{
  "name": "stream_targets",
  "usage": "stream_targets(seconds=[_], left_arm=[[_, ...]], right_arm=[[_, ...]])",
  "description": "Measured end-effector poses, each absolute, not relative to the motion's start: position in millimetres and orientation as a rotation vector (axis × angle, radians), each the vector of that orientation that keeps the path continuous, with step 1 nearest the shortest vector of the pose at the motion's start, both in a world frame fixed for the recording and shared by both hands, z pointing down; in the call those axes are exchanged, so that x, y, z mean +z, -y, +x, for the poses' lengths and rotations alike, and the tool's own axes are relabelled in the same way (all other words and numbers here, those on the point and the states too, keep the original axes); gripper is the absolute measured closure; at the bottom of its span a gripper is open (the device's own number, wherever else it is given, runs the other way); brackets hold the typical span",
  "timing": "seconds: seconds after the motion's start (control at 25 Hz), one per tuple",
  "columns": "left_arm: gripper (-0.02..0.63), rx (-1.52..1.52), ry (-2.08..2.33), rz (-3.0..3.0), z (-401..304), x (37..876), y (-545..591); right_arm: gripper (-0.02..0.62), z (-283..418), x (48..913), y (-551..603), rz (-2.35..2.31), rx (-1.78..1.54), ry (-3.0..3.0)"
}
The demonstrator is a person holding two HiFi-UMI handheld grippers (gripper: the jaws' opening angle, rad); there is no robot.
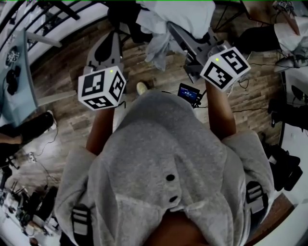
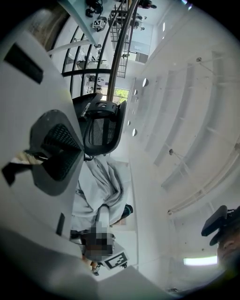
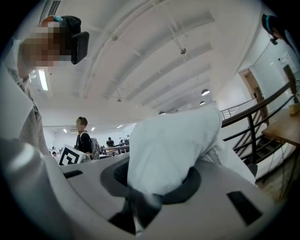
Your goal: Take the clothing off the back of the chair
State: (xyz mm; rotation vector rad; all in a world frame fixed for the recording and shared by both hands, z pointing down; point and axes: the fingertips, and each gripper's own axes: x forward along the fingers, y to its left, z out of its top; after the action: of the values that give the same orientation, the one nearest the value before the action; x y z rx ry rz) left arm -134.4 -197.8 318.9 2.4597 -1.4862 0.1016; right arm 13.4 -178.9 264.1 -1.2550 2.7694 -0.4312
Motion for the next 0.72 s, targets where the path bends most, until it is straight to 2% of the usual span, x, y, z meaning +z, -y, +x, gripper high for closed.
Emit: stream_targets(seconds=[0.72], left_arm=[[0.604, 0.107, 1.508, 2.468, -67, 306, 60]], right_arm=[[0.471, 76, 252, 52, -1.23, -0.413, -2.756]])
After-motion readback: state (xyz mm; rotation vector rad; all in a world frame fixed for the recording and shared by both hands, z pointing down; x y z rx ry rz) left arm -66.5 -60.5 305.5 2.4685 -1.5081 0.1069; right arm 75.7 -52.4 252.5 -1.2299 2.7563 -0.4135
